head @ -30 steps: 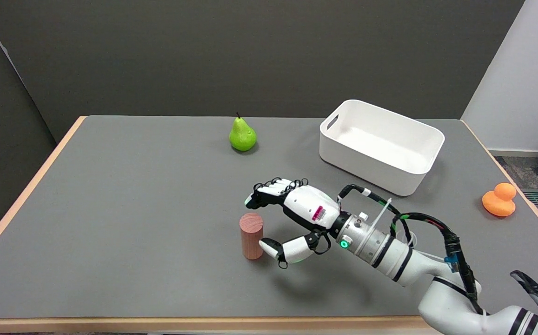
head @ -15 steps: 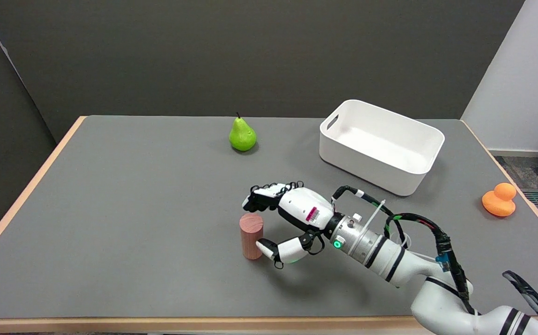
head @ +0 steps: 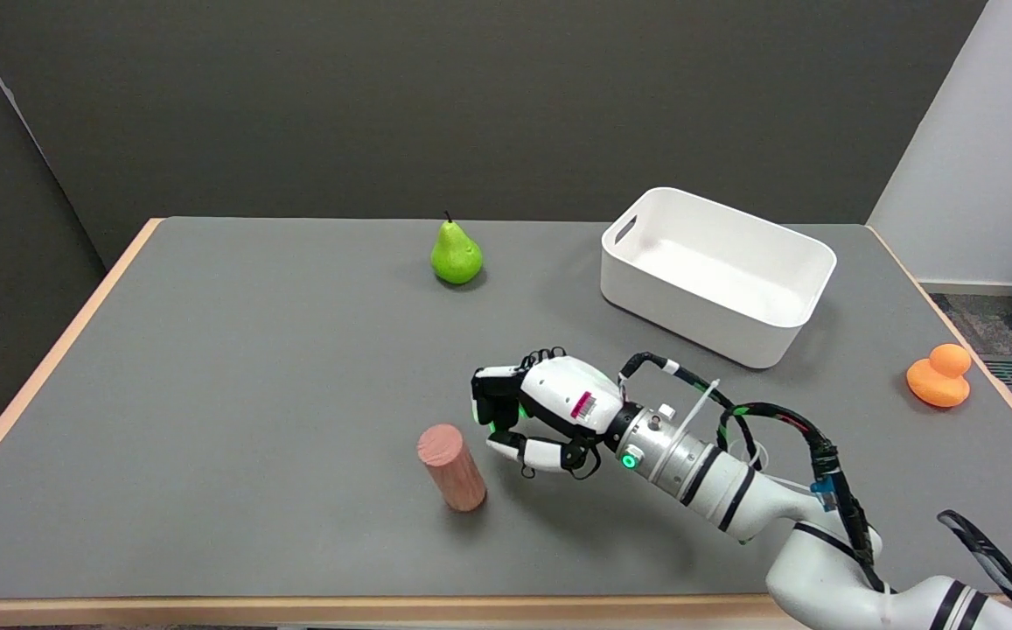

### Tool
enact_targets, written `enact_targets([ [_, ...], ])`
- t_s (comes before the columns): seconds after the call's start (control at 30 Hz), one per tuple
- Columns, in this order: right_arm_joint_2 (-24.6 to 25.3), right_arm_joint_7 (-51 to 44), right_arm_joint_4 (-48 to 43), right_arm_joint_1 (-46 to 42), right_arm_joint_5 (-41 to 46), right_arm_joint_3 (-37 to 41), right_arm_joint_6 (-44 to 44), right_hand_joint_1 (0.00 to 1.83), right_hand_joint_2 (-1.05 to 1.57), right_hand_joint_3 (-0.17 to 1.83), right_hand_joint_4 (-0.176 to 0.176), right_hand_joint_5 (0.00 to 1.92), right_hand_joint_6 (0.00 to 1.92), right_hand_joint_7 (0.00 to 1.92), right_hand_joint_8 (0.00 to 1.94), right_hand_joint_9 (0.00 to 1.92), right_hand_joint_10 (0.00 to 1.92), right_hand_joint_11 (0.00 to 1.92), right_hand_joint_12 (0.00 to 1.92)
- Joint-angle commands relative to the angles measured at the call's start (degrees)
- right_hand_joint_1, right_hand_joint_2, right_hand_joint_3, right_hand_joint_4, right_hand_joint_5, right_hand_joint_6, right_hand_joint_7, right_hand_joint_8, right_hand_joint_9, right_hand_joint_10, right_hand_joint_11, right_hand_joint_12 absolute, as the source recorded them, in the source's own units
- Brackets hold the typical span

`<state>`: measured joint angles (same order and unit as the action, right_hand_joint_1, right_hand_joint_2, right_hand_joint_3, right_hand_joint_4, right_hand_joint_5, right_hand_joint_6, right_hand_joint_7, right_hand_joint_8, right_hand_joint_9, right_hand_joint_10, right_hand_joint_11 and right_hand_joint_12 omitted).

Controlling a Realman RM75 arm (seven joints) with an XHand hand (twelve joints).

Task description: Pick up the wooden cylinder.

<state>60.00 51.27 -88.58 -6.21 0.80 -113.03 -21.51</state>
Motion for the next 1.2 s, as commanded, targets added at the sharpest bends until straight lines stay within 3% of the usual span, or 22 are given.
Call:
enact_targets([
  [0.03, 0.6, -0.1, 0.9, 0.4, 0.1, -0.2, 0.3, 1.2, 1.19, 0.15, -0.176, 0.55, 1.51, 0.88, 1.34, 0.81, 1.33, 0.67, 1.92],
  [0.43, 0.6, 0.3, 1.0, 0.4, 0.2, 0.0, 0.8, 1.2, 1.19, 0.14, -0.176, 0.55, 1.49, 0.88, 1.36, 0.79, 1.35, 0.58, 1.92],
  [0.57, 0.3, 0.2, 0.7, 0.4, 0.1, 0.1, 1.2, 1.2, 1.19, 0.14, -0.159, 0.56, 1.51, 0.88, 1.32, 0.79, 1.34, 0.58, 1.92],
  [0.67, -1.1, -0.1, -0.9, 0.4, -0.5, 0.0, 3.3, 1.33, 1.01, 0.38, -0.176, 0.47, 1.12, 0.8, 1.36, 0.7, 1.33, 0.57, 1.91],
  [0.7, -1.6, -0.1, -1.5, 0.4, -0.5, -0.1, 4.0, 1.33, 1.01, 0.38, -0.176, 0.46, 1.04, 0.81, 1.35, 0.67, 1.29, 0.56, 1.87],
  [0.8, -3.6, -0.1, -3.4, 0.4, -0.5, -0.5, 7.2, 1.08, 0.69, 0.97, -0.149, 0.34, 0.74, 0.6, 0.77, 0.48, 1.13, 0.44, 1.64],
  [0.93, -6.1, 0.0, -6.6, 0.3, -0.5, -1.2, 12.3, 1.05, 0.61, 1.0, -0.169, 0.23, 0.5, 0.4, 0.52, 0.26, 0.85, 0.31, 1.52],
  [1.2, -6.7, 0.2, -7.0, 0.0, -0.1, -1.8, 12.3, 1.0, 0.59, 1.0, -0.173, 0.18, 0.45, 0.33, 0.47, 0.19, 0.77, 0.28, 1.48],
])
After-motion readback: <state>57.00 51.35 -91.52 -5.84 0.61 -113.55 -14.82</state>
